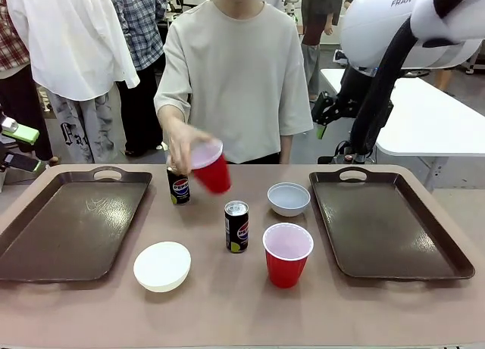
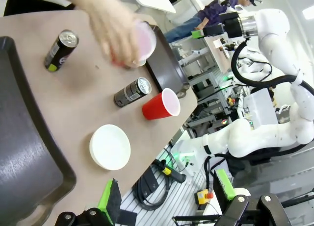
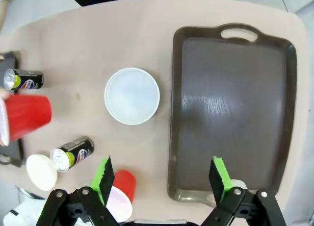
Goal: Prepare tableware on both trays.
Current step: Pick up a Picnic Bowl from the table and place it on a Handle tray.
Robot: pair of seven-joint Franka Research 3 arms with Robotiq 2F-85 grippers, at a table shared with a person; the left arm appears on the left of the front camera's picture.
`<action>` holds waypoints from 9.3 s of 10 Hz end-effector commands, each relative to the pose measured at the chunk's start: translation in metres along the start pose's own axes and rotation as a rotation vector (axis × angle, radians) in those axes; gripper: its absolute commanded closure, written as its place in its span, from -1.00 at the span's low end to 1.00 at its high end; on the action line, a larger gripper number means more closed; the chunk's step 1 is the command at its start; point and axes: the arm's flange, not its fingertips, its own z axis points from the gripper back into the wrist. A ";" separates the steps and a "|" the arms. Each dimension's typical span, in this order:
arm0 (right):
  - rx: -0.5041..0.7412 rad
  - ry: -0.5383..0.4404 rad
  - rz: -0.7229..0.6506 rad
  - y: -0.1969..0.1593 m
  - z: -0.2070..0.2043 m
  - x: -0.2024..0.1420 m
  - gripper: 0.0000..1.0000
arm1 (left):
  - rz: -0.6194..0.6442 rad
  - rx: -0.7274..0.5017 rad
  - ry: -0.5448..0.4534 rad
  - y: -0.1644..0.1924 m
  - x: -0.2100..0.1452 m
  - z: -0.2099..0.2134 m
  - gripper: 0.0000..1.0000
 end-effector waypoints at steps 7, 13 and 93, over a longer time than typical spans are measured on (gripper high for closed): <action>-0.123 -0.046 -0.004 -0.023 0.029 -0.076 -1.00 | -0.024 -0.020 -0.014 0.001 0.001 -0.001 -1.00; -0.027 0.076 -0.063 -0.013 -0.075 0.006 -1.00 | -0.024 -0.020 -0.014 0.001 0.001 -0.001 -1.00; 0.881 0.200 0.057 -0.199 -0.026 -0.168 -1.00 | -0.024 -0.020 -0.014 0.001 0.001 -0.001 -1.00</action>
